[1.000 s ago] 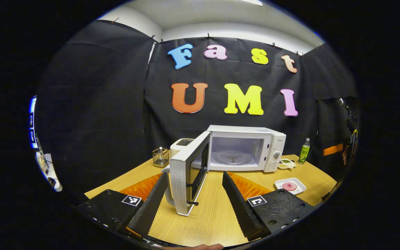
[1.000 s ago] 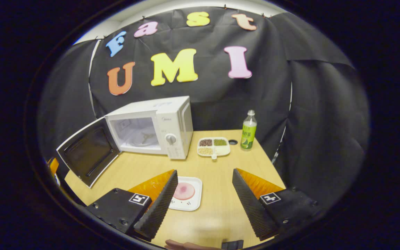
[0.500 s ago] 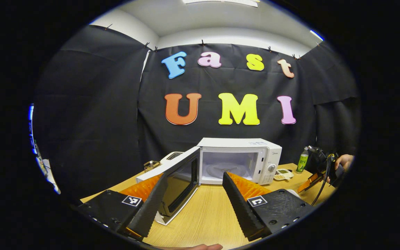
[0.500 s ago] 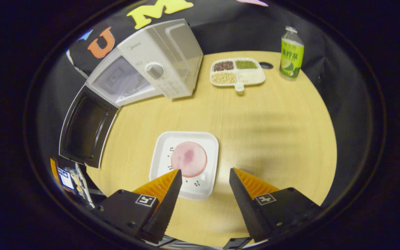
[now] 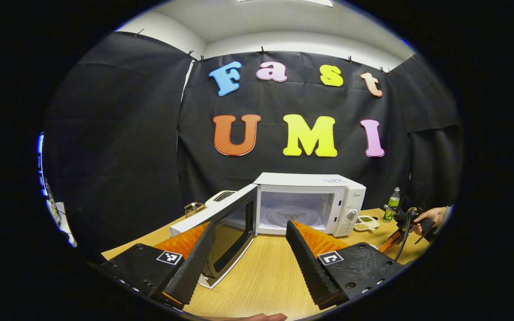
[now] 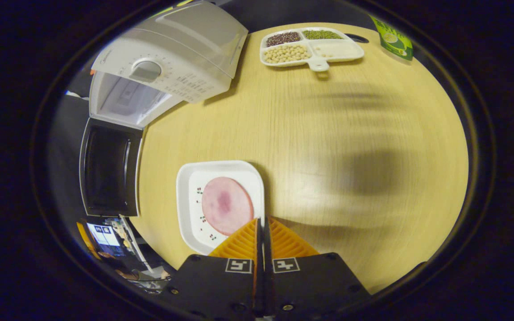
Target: Open the microwave oven with the left hand, put the food in, and close the microwave oven.
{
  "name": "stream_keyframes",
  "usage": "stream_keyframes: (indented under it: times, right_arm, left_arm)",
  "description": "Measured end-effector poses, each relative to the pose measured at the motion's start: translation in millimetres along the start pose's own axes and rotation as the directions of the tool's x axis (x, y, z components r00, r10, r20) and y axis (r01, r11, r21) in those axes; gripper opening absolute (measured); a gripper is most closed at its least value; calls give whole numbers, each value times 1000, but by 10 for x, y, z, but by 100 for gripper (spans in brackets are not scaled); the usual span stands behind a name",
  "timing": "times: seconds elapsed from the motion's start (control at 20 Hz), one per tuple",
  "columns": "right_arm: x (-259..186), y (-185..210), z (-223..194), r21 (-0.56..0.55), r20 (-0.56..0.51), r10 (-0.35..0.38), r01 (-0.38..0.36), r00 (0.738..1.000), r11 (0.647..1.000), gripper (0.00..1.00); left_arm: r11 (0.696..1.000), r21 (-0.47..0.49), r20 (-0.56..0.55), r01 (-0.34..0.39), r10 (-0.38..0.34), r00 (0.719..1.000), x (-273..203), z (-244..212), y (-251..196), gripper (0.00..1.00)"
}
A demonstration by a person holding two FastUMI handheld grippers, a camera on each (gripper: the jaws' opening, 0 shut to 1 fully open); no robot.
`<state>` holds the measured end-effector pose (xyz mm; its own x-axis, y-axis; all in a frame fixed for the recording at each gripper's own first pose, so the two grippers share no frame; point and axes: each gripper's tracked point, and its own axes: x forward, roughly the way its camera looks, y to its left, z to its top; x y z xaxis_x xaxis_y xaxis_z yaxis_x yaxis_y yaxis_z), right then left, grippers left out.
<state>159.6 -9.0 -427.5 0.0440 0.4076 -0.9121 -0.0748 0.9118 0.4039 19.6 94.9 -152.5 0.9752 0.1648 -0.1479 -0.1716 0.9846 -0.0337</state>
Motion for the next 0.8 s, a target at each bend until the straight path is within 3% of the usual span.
stream_keyframes:
  times: [0.25,0.3,0.35,0.7,0.8]
  right_arm:
    - [-62,-8,-60,132,23,108,-110,994,985,4]
    - [-97,-60,-75,139,37,109,-113,993,984,0]
    - [-119,-72,-83,151,54,113,-120,992,981,4]
    - [-290,128,-206,180,148,197,-223,969,958,0]
    - [-314,237,-216,194,179,202,-236,963,952,4]
  left_arm:
    - [1000,-13,18,2,-2,1000,-82,77,-70,95]
    - [1000,-12,21,1,-1,1000,-106,83,-68,95]
    - [1000,-11,21,-1,1,1000,-119,81,-75,95]
    - [1000,-19,43,13,-12,999,-214,79,-72,94]
    - [999,-31,45,18,-17,999,-238,54,-32,94]
